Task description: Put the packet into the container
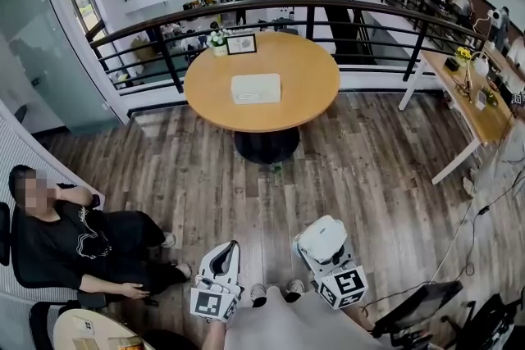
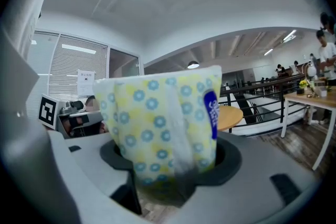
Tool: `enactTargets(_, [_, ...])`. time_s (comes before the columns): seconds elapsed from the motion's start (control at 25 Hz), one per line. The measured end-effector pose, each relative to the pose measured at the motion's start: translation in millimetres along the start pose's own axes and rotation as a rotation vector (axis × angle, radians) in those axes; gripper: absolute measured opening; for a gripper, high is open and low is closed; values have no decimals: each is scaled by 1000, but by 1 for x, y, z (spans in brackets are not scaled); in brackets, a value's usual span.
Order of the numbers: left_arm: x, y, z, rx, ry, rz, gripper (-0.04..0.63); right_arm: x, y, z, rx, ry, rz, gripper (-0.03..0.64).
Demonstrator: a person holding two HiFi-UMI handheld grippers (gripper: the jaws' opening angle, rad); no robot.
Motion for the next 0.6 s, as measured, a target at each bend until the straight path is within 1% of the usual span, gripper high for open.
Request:
enactTargets(0.2, [8,-5,1,1,-5,-4,5,9,4,1,-3,2,-1,299])
enactTargets(0.6, [41,-27,2,-4,-13,-2,5,41,11,-8,0,10,-26,299])
Point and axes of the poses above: the fingertips, and each gripper's own axes: y backward along the fingers, x to its right, z out of its underside, the point moved 6 cm from there along y, backward along the fingers, and after that the axes turned 14 degrees about x, right-handed, at the moved point
